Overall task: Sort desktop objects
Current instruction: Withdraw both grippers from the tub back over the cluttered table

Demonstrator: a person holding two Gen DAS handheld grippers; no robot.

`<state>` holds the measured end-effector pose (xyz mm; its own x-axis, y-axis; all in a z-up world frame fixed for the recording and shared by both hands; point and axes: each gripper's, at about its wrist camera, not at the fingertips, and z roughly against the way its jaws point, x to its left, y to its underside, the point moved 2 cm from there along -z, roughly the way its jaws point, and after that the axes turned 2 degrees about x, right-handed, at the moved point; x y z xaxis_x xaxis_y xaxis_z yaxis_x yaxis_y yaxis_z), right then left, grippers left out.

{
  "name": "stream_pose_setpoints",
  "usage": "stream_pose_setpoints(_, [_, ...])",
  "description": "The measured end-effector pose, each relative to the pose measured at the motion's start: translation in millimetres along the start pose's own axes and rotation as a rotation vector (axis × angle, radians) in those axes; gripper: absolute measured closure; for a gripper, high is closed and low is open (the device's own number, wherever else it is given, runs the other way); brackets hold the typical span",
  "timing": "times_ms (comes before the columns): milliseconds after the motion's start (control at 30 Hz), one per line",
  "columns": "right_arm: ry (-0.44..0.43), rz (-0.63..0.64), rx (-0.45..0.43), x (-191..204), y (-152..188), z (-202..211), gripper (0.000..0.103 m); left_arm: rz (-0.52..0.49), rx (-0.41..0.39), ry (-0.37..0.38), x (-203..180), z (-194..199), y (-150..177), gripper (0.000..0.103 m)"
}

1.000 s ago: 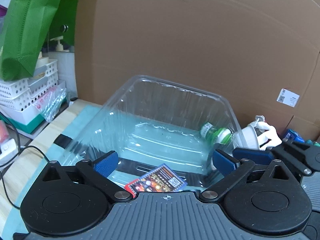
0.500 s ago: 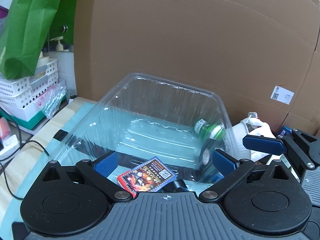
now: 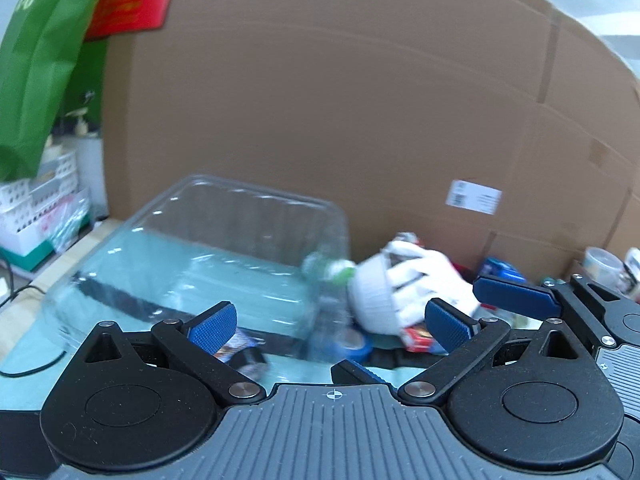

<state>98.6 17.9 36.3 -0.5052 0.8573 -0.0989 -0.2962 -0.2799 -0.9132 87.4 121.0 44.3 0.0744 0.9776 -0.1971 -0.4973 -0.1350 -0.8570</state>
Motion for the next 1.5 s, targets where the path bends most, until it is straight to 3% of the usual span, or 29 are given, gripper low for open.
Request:
stream_pose_setpoints(200, [0.119,-0.038,0.006,-30.9,33.7,37.2,0.000,-0.041,0.009,0.104,-50.0,4.4,27.6,0.000])
stream_pose_setpoints(567, [0.358,-0.177,0.142,-98.7,114.2,73.4,0.000,-0.087,0.147,0.234,-121.5,-35.9,84.0,0.000])
stream_pose_setpoints(900, [0.421,-0.269,0.187,-140.6,146.4,60.4,0.002,-0.188,0.180,0.299,-166.6,-84.9,93.1,0.000])
stream_pose_setpoints(1100, [0.451,-0.335,0.232,-162.5,162.5,41.9,0.012,-0.186,0.257,0.331,-182.4,-121.9,99.9,0.018])
stream_pose_setpoints(1333, [0.421,-0.391,0.265,-179.1,170.9,22.5,0.026,-0.195,0.320,0.360,-194.7,-156.9,101.7,0.043])
stream_pose_setpoints(1500, [0.413,-0.429,0.265,-193.7,172.2,15.5,0.029,-0.216,0.316,0.379,-204.9,-168.7,98.2,0.049])
